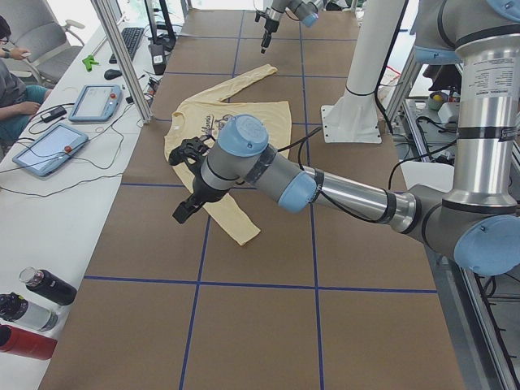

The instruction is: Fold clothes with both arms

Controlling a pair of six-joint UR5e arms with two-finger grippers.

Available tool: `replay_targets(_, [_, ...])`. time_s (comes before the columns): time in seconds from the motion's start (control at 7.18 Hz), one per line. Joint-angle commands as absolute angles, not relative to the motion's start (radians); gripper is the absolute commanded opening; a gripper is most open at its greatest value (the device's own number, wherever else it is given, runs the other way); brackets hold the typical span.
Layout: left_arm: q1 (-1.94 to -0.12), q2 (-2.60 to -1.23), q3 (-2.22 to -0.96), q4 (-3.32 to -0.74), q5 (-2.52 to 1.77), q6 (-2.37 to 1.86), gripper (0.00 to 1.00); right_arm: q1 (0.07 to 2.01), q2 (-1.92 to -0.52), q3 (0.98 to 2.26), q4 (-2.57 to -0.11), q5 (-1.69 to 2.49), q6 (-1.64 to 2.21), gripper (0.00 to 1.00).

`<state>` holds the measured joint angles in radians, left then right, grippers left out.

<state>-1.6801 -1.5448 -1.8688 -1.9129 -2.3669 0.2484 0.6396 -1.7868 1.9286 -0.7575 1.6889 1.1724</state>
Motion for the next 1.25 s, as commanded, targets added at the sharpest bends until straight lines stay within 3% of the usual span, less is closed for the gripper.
replay_targets(0.0, [-1.68, -1.545, -1.868, -1.913, -2.367, 0.25, 1.0, 0.499, -1.775, 1.969, -0.878, 1.548, 1.235, 0.97])
replay_targets(0.14, [-1.68, -1.543, -1.867, -1.913, -2.367, 0.25, 1.0, 0.476, -1.775, 1.976, -0.905, 1.523, 1.235, 0.92])
replay_targets(0.42, [-1.68, -1.537, -1.865, -1.913, -2.367, 0.25, 1.0, 0.43, -1.776, 1.971, -0.908, 1.5, 1.224, 0.66])
replay_targets(0.7, [-1.68, -1.532, -1.867, -1.913, -2.367, 0.25, 1.0, 0.42, -1.778, 1.97, -0.91, 1.499, 1.22, 0.49])
replay_targets(1.11, [-1.68, -1.531, -1.865, -1.913, -2.367, 0.25, 1.0, 0.405, -1.779, 1.965, -0.926, 1.493, 1.218, 0.46])
